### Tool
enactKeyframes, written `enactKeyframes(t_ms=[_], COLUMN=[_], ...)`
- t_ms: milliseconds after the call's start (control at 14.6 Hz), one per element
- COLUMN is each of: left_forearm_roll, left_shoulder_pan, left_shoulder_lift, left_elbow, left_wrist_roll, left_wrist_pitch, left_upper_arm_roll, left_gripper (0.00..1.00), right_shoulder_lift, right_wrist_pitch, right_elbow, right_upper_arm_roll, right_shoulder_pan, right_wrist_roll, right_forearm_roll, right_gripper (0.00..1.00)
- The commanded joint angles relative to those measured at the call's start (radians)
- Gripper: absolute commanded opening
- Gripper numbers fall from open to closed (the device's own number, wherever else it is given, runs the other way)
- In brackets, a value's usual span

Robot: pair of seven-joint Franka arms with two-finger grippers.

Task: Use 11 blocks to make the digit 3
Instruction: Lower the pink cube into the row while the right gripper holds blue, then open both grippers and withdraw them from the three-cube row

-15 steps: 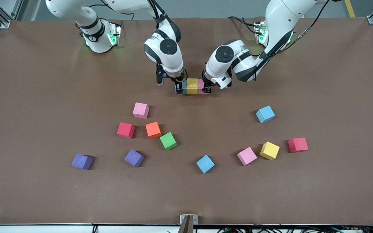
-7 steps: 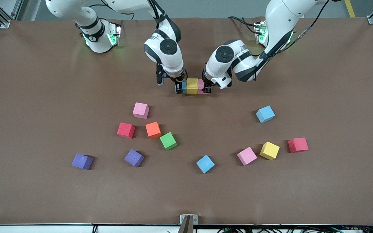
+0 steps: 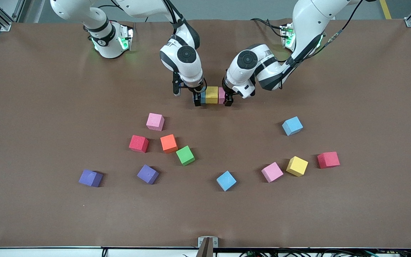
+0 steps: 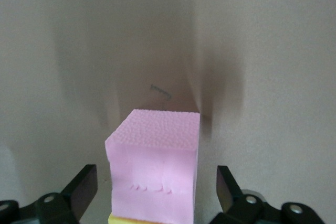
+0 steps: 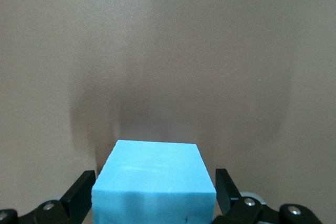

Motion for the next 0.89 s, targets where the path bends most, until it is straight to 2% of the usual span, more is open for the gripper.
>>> enactKeyframes(t_ms=[0, 205, 342, 479, 822], left_forearm_roll=[0.018, 0.007, 0.007, 0.010, 0.021], left_shoulder_pan=[0.011, 0.012, 0.014, 0.017, 0.092], left_shoulder_lift=[-0.058, -0.118, -0.110, -0.084, -0.064], left_elbow=[0.024, 0.076, 0.183, 0.287, 0.416], left_wrist_roll=[-0.044, -0.061, -0.054, -0.036, 0.223], left_wrist_pitch=[-0.068, -0.167, -0.296, -0.368, -0.523], left_upper_arm_roll=[-0.042, -0.063, -0.067, -0.060, -0.059], left_gripper=[1.00, 1.00, 1.00, 1.00, 1.00], right_shoulder_lift=[0.003, 0.002, 0.002, 0.000, -0.009], right_wrist_pitch=[-0.001, -0.010, -0.012, -0.012, -0.024], right_elbow=[0.007, 0.007, 0.007, 0.007, 0.007], right_upper_arm_roll=[-0.008, -0.008, -0.008, -0.008, -0.007], right_shoulder_pan=[0.011, 0.011, 0.011, 0.011, 0.009], right_wrist_roll=[0.008, 0.005, 0.006, 0.006, 0.008], right_forearm_roll=[0.007, 0.007, 0.007, 0.005, 0.005], right_gripper=[1.00, 1.00, 1.00, 1.00, 1.00])
